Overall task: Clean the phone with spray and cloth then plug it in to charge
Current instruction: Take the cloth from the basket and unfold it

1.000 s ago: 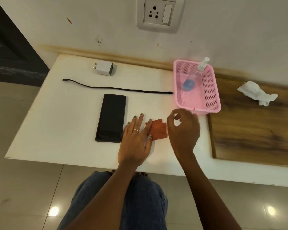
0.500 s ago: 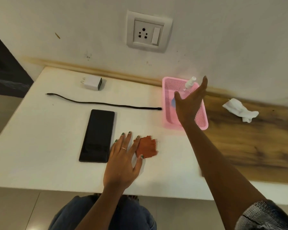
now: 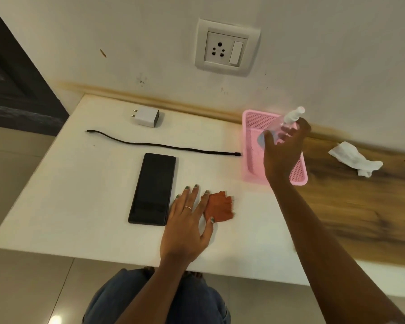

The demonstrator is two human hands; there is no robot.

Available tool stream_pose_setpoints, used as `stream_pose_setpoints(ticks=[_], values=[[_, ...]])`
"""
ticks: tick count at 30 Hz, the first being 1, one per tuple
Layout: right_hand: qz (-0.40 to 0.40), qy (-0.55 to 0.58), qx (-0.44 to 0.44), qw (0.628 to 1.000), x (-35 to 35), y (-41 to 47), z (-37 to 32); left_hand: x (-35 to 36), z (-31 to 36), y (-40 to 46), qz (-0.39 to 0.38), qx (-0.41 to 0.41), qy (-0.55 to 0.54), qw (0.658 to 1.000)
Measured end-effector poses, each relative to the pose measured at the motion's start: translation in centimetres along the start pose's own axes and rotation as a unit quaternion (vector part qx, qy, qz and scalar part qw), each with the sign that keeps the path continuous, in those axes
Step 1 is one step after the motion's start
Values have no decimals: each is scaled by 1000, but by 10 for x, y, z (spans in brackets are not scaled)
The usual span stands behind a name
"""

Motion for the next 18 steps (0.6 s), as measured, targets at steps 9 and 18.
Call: stream_pose_setpoints(ticks=[9, 18], values=[[-105, 48, 8, 993, -35, -127, -31, -14, 14, -5, 13, 47, -22, 999], [-189, -17, 69, 979, -42, -207, -1, -60, 9, -25, 83, 33, 16, 996]])
Point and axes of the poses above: each hand's wrist, its own y-axis towards the middle knuckle, its own x-axis out of the palm, z = x × y, the point moved 7 cm from there along y, towards the middle knuckle, and after that the axes turned 10 degrees about -z, right-handed, at the moved point
